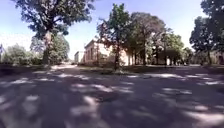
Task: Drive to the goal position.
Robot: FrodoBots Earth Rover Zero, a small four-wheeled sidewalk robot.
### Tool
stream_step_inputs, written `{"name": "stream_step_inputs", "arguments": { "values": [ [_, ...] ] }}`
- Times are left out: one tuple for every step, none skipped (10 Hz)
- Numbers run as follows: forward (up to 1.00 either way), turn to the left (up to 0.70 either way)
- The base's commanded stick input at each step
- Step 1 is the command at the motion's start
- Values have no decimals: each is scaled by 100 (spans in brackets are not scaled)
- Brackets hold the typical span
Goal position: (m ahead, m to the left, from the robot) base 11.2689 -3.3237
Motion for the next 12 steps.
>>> {"name": "stream_step_inputs", "arguments": {
  "values": [
    [70,-14],
    [70,-14],
    [70,-14],
    [70,-14],
    [70,-14],
    [70,-14],
    [70,-14],
    [70,-14],
    [70,-14],
    [70,-14],
    [70,-14],
    [70,-14]
  ]
}}
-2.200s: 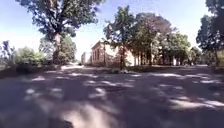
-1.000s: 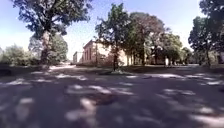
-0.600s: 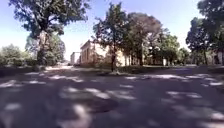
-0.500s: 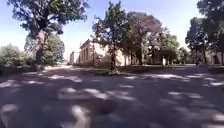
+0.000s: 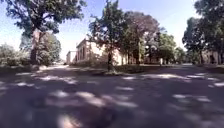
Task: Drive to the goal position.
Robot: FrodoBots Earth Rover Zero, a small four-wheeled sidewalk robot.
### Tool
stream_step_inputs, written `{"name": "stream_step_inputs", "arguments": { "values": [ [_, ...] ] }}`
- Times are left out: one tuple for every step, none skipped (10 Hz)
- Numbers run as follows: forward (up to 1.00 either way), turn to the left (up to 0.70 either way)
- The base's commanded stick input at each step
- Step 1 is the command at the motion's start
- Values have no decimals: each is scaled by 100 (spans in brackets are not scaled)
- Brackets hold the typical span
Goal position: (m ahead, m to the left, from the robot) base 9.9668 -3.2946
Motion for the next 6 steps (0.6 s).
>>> {"name": "stream_step_inputs", "arguments": {
  "values": [
    [70,-14],
    [70,-14],
    [70,-14],
    [70,-14],
    [70,-14],
    [70,-14]
  ]
}}
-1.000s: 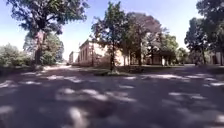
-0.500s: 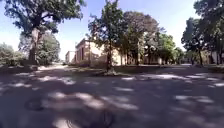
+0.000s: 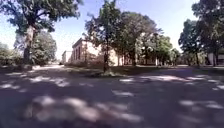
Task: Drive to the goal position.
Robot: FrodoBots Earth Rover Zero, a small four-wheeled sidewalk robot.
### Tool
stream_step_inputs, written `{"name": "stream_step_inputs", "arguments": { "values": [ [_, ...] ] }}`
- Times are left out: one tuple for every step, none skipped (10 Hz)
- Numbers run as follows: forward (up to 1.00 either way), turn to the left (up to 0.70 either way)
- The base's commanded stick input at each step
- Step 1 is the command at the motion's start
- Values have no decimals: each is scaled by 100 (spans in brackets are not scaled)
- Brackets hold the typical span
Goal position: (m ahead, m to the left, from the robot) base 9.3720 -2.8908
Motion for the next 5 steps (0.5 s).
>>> {"name": "stream_step_inputs", "arguments": {
  "values": [
    [70,-14],
    [70,-14],
    [70,-14],
    [70,-14],
    [70,-14]
  ]
}}
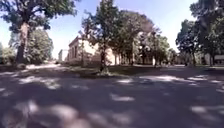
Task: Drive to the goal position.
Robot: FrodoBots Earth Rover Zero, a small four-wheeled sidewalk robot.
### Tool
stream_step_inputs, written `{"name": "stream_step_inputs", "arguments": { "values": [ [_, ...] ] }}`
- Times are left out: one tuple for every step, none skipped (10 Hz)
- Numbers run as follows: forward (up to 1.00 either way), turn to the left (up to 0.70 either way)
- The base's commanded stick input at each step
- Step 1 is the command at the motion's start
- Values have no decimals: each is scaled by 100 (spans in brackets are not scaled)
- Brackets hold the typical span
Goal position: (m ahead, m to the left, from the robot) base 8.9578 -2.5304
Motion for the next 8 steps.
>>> {"name": "stream_step_inputs", "arguments": {
  "values": [
    [70,-14],
    [70,-14],
    [70,-14],
    [70,-14],
    [70,-14],
    [70,-14],
    [70,-14],
    [70,-14]
  ]
}}
